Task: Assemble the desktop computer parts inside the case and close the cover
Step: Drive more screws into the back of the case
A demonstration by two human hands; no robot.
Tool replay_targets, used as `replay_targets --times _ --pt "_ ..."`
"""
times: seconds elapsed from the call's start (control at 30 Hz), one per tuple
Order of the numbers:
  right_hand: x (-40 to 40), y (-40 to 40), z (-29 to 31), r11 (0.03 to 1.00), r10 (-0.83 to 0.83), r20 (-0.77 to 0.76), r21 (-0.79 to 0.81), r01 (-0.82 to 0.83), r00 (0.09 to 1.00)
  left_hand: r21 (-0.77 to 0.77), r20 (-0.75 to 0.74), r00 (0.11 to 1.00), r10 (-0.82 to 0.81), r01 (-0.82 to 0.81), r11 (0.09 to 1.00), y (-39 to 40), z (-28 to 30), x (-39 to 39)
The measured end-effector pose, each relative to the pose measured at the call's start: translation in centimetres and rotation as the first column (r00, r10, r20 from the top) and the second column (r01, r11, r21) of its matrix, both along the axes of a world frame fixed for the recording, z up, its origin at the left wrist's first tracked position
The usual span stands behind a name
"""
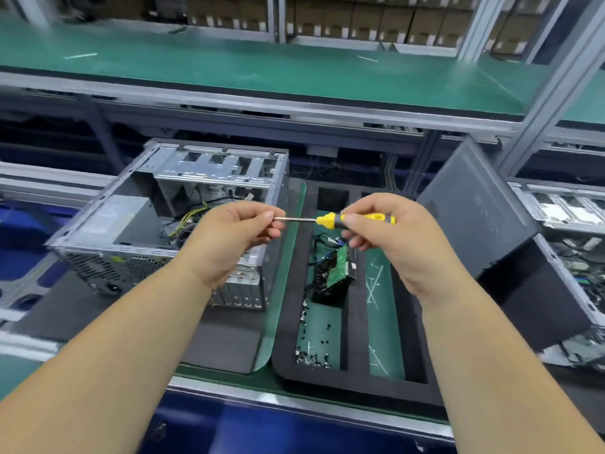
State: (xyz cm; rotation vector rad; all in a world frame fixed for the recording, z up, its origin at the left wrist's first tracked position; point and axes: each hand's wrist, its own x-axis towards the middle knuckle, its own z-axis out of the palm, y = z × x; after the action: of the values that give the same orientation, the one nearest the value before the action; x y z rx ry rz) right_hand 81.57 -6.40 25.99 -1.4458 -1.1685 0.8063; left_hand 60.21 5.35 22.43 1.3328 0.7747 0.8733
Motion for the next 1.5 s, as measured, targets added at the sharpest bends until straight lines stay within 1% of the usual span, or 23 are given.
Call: replay_targets --times 0.07,0.17,0.3,0.37,0.43,0.5,0.53,0.57,0.63,0.67,0.7,0.73,0.8,0.87,0.93,1.03,1.1,1.2,1.37,1.43,1.5 --pt "-1.8 1.3 0.1 0.998 0.062 0.065 -0.03 -0.061 0.996 0.088 -0.019 0.999 0.041 -0.039 0.995 0.8 0.4 -2.2" --pt "-4.6 3.2 -0.3 0.987 0.142 0.123 -0.088 -0.131 0.982 0.166 -0.042 0.993 0.109 -0.101 0.981 1.9 0.6 -4.9" --pt "-8.8 5.8 -1.6 0.978 0.183 0.178 -0.137 -0.16 0.967 0.174 -0.035 0.989 0.144 -0.136 0.975 3.6 0.2 -8.1" --pt "-11.0 7.1 -2.4 0.98 0.16 0.168 -0.145 -0.136 0.973 0.202 -0.097 0.979 0.177 -0.155 0.967 4.6 -0.3 -10.0" --pt "-13.1 8.3 -3.3 0.988 0.094 0.121 -0.132 -0.077 0.988 0.277 -0.221 0.951 0.217 -0.152 0.949 5.8 -0.9 -12.2" --pt "-15.1 9.5 -4.2 0.994 -0.003 0.058 -0.112 0.01 0.998 0.382 -0.345 0.91 0.231 -0.089 0.92 7.0 -1.6 -14.8" --pt "-16.1 10.0 -4.8 0.993 -0.054 0.042 -0.105 0.058 0.998 0.43 -0.428 0.872 0.239 -0.037 0.902 7.7 -1.9 -16.2" --pt "-17.1 10.6 -5.4 0.99 -0.099 0.043 -0.099 0.103 0.994 0.48 -0.521 0.815 0.252 0.036 0.876 8.5 -2.2 -17.6" --pt "-19.1 11.7 -6.5 0.98 -0.173 0.069 -0.088 0.179 0.982 0.578 -0.672 0.682 0.288 0.24 0.78 10.1 -2.7 -20.4" --pt "-20.1 12.1 -7.1 0.973 -0.208 0.088 -0.08 0.215 0.974 0.597 -0.716 0.632 0.296 0.335 0.729 10.8 -3.0 -21.7" --pt "-21.0 12.5 -7.8 0.965 -0.244 0.11 -0.067 0.252 0.964 0.592 -0.746 0.6 0.288 0.399 0.7 11.5 -3.3 -22.7" --pt "-21.8 12.9 -8.4 0.954 -0.286 0.13 -0.053 0.295 0.949 0.584 -0.761 0.587 0.275 0.436 0.685 12.0 -3.5 -23.7" --pt "-23.0 13.4 -9.9 0.919 -0.379 0.21 -0.028 0.393 0.901 0.586 -0.763 0.599 0.243 0.481 0.653 12.9 -4.0 -25.1" --pt "-23.5 13.7 -11.0 0.873 -0.463 0.358 0.026 0.487 0.811 0.601 -0.757 0.616 0.219 0.526 0.601 13.6 -4.4 -25.9" --pt "-23.5 14.0 -11.7 0.824 -0.54 0.454 0.113 0.556 0.709 0.603 -0.759 0.619 0.203 0.549 0.579 14.3 -4.7 -26.1" --pt "-23.6 14.4 -12.4 0.77 -0.613 0.513 0.217 0.601 0.6 0.57 -0.771 0.619 0.15 0.565 0.596 15.0 -5.2 -26.3" --pt "-23.6 14.6 -12.8 0.745 -0.646 0.516 0.264 0.613 0.562 0.562 -0.774 0.619 0.137 0.57 0.6 15.2 -5.5 -26.4" --pt "-23.4 14.8 -13.1 0.718 -0.675 0.51 0.287 0.634 0.533 0.573 -0.761 0.632 0.147 0.548 0.609 15.0 -5.8 -26.2" --pt "-20.8 14.5 -12.8 0.729 -0.656 0.521 0.249 0.637 0.547 0.594 -0.734 0.66 0.162 0.507 0.624 13.7 -6.6 -24.1" --pt "-19.7 14.4 -12.4 0.74 -0.638 0.526 0.218 0.636 0.562 0.617 -0.717 0.672 0.188 0.485 0.619 13.0 -7.1 -22.9" --pt "-19.1 14.2 -11.7 0.754 -0.623 0.491 0.169 0.635 0.609 0.625 -0.709 0.676 0.199 0.472 0.622 12.6 -7.3 -22.1"
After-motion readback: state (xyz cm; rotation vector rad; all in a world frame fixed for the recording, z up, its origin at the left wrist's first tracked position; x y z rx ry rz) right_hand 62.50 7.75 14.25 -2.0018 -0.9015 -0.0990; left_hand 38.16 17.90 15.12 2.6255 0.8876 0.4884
